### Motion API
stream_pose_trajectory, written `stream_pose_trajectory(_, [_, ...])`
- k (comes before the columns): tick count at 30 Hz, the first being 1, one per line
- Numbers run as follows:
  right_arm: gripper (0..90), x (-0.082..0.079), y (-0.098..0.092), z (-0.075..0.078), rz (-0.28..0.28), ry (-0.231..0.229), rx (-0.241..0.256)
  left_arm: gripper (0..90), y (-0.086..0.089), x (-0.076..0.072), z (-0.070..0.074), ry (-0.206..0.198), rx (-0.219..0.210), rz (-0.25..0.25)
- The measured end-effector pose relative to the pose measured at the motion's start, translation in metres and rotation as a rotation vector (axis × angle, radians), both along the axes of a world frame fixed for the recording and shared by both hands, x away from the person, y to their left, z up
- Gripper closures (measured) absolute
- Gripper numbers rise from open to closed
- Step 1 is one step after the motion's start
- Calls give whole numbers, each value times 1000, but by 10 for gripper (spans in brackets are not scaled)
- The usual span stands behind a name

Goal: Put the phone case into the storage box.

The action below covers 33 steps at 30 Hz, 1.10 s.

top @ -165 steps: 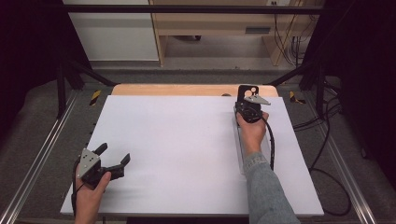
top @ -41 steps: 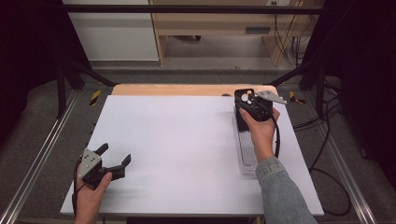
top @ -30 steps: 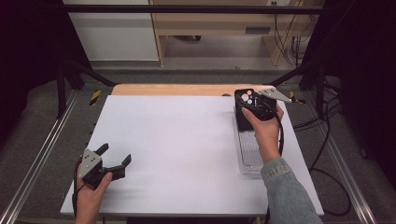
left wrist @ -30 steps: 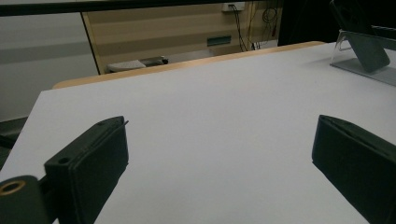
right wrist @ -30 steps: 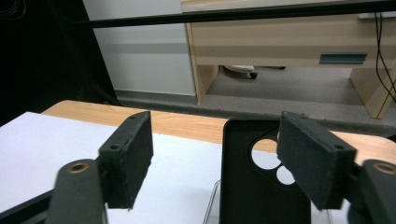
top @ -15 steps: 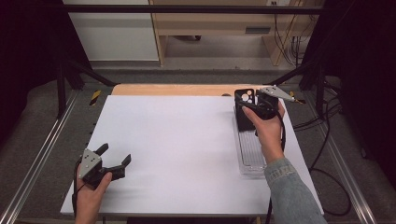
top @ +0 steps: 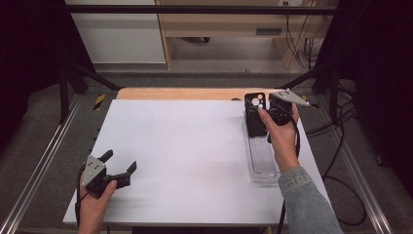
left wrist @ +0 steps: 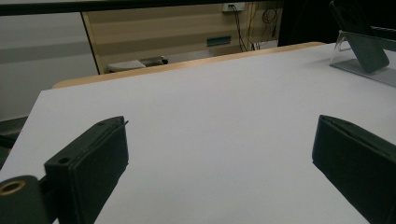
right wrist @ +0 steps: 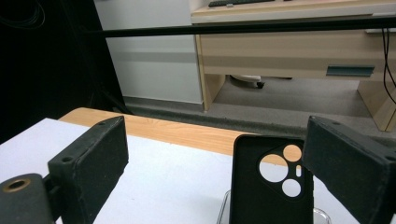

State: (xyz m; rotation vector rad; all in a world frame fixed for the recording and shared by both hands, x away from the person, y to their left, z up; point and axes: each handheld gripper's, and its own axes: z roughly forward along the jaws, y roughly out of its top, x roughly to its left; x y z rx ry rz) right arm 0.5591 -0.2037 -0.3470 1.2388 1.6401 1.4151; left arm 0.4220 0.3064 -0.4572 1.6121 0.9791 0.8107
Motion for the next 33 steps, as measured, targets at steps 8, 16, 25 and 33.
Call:
stream_pose_trajectory(8, [72, -4, -3, 1, 5, -10, -4, 40, 0, 0, 0, -1, 0, -1])
stream_pose_trajectory(16, [72, -7, -8, 2, -1, -26, 2, 40, 0, 0, 0, -1, -1, -1])
stream_pose_trajectory(25, [50, -11, -9, 5, -8, -67, -9, 40, 0, 0, 0, -1, 0, 0])
stream_pose_trajectory(33, [48, -14, -6, 6, 5, -82, -28, 40, 1, 0, 0, -2, -4, 2])
